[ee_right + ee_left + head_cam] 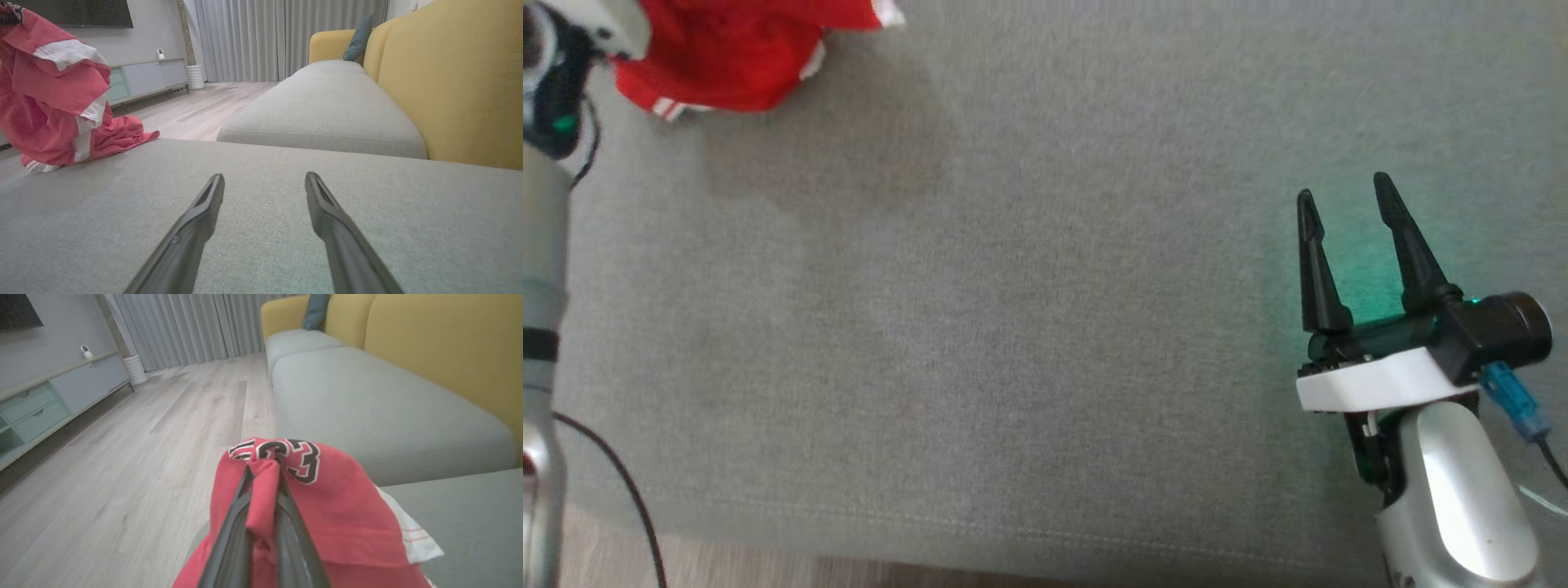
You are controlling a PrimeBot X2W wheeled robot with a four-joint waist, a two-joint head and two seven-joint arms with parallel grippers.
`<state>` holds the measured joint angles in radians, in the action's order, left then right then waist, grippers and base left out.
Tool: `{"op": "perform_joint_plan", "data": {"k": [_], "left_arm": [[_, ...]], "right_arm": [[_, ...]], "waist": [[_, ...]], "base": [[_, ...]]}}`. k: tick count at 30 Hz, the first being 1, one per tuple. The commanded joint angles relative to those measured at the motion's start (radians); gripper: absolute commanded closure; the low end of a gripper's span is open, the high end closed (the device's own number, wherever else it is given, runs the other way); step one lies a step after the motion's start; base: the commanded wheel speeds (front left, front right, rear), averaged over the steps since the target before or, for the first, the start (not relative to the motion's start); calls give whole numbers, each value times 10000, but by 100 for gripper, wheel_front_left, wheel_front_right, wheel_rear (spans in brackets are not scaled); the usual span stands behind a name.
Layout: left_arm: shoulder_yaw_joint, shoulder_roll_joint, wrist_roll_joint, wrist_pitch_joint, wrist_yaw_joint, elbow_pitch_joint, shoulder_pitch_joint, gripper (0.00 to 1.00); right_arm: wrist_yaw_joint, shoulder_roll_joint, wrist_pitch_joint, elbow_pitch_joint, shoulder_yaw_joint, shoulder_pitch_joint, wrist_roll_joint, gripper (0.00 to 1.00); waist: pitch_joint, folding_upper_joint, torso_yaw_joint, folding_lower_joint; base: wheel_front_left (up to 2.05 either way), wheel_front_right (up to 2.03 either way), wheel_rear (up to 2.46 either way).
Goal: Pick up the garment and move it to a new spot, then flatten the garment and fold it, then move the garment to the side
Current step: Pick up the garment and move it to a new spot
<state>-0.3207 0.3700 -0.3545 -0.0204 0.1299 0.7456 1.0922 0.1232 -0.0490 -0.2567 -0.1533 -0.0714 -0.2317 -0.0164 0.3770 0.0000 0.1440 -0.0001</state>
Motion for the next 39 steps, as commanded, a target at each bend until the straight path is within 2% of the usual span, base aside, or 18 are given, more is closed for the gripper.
{"op": "perform_joint_plan", "data": {"k": [1, 9, 13, 18, 21, 28, 39], "left_arm": [[165, 340, -41, -50, -79, -498, 517, 100], [-317, -761, -233, 241, -301, -1918, 181, 100], [-557, -1747, -479, 193, -759, -2601, -493, 100], [-1025, -2814, -763, -329, -1213, -2689, -1773, 100], [-1442, -3030, -903, -499, -1262, -2487, -2414, 100], [-3309, -3191, -1659, -863, -1213, -1793, -4237, 100], [-5160, -3196, -2811, -1425, -1672, -1661, -5635, 100]], "right_arm": [[75, -12, -51, 223, -189, 163, -122, 0], [75, -12, -51, 68, 168, 520, -577, 0], [75, -12, -51, 87, 485, 719, -755, 0], [75, -12, -51, 95, 494, 787, -867, 0], [75, -12, -51, 100, 418, 758, -936, 0], [75, -12, -51, 133, 332, 649, -1010, 0], [75, -12, -51, 61, 329, 838, -907, 0]], "waist": [[-591, 0, -209, 1], [-1711, 0, -1014, 1], [-1860, 0, -1507, 1], [-1599, 0, -1915, 1], [-1435, 0, -2086, 1], [-1018, 0, -2470, 1], [-1227, 0, -2182, 1]], "base": [[0, 0, 0], [0, 0, 0], [0, 0, 0], [0, 0, 0], [0, 0, 0], [0, 0, 0], [0, 0, 0]]}}
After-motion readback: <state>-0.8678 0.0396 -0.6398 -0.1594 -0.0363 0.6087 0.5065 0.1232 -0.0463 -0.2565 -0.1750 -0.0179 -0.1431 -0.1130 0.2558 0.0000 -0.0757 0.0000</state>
